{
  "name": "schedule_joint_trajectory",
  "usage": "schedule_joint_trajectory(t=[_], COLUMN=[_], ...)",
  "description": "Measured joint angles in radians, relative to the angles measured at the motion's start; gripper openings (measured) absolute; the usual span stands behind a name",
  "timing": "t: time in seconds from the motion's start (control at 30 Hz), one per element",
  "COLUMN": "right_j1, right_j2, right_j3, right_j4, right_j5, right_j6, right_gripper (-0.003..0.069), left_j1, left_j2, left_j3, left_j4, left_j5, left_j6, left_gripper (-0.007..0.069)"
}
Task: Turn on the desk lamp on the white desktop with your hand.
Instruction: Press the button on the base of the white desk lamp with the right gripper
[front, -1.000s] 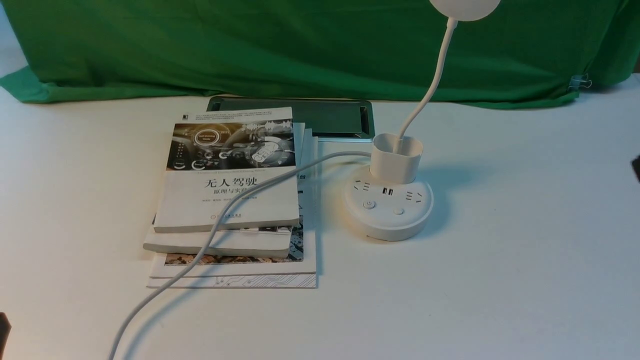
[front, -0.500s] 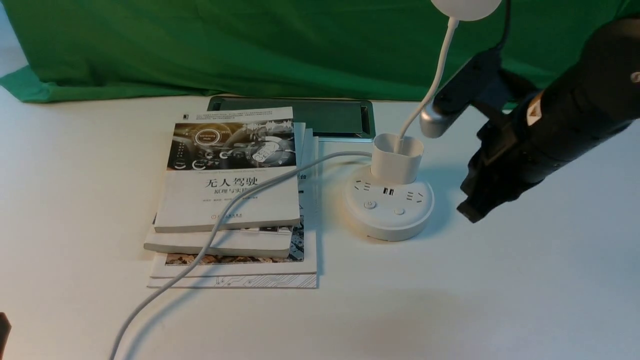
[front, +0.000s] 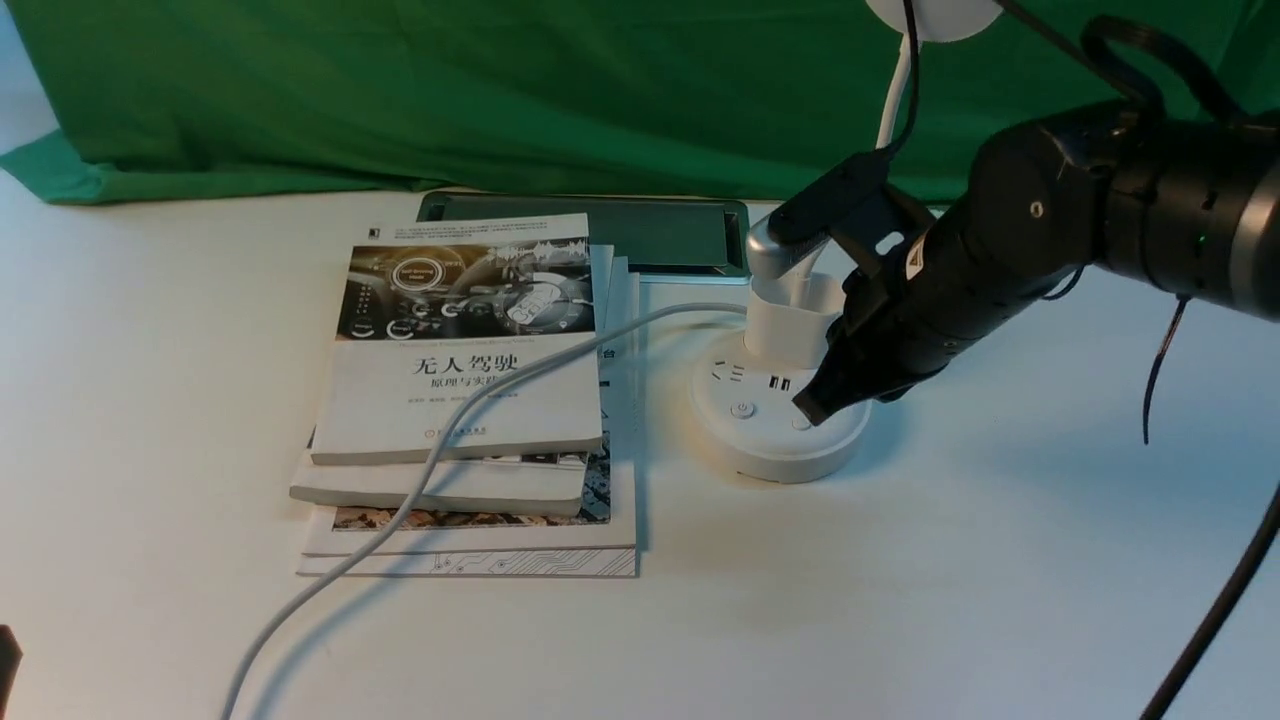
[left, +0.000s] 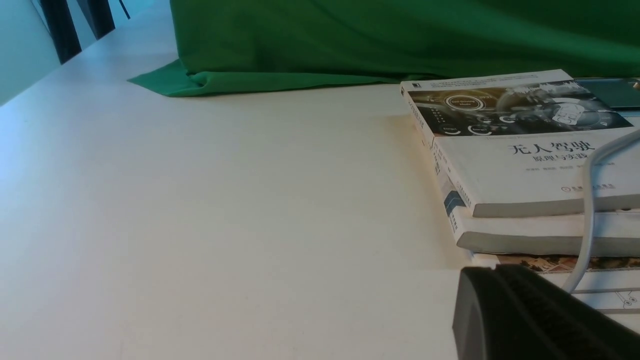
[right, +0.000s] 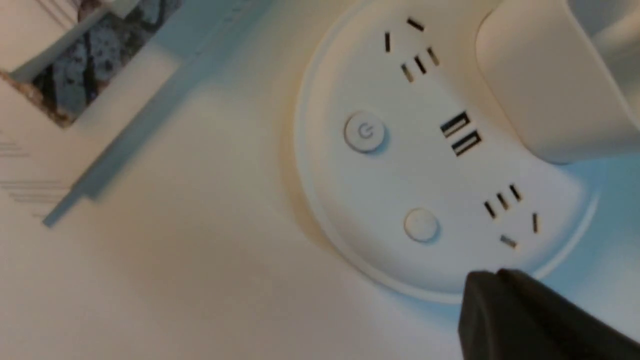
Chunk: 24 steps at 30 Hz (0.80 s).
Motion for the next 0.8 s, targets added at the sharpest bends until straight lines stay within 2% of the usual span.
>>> schedule_joint_trajectory(t=[0.3,0.8], right_j1=[0.000,0.000], right_j2=[0.066,0.126], right_j3=[0.001,0.004], right_j4=[0.009,0.011], right_j5=[-0.102,-0.130], right_j6=[0.002,0.002], right_gripper=[0.0028,0.0030], left_j1=[0.000,0.000], left_j2=[0.000,0.000], left_j3=[0.000,0.000], left_j4=[0.000,0.000], left_j5=[0.000,0.000], left_j6=[0.000,0.000], left_gripper=[0.0021,0.0021])
